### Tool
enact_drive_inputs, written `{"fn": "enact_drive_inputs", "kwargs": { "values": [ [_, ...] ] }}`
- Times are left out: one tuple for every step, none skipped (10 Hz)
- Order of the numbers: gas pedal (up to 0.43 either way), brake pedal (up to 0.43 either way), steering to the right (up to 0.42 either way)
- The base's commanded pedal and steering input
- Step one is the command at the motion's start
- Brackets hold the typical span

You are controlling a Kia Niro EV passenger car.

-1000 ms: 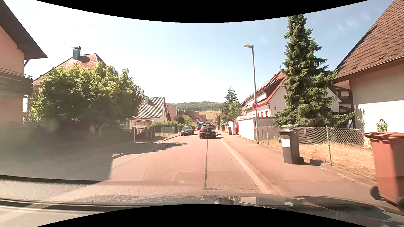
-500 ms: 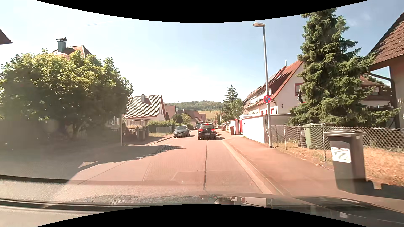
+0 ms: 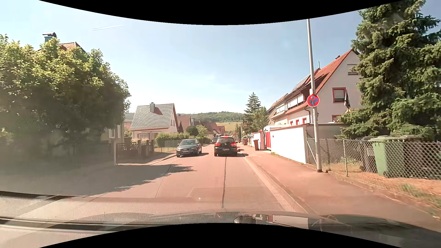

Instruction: Follow the waypoints while adhering to traffic rules and regulations

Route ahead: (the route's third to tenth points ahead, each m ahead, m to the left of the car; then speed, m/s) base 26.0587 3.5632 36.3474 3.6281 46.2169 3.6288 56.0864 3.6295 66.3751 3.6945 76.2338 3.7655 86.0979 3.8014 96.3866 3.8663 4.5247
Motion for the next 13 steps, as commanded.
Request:
{"fn": "enact_drive_inputs", "kwargs": {
  "values": [
    [0.0, 0.134, -0.003],
    [0.0, 0.14, -0.003],
    [0.0, 0.146, -0.003],
    [0.0, 0.159, -0.003],
    [0.0, 0.165, -0.003],
    [0.0, 0.171, -0.005],
    [0.0, 0.171, -0.008],
    [0.0, 0.171, -0.008],
    [0.0, 0.177, -0.008],
    [0.0, 0.177, -0.006],
    [0.0, 0.177, -0.006],
    [0.0, 0.183, -0.006],
    [0.0, 0.189, -0.006]
  ]
}}
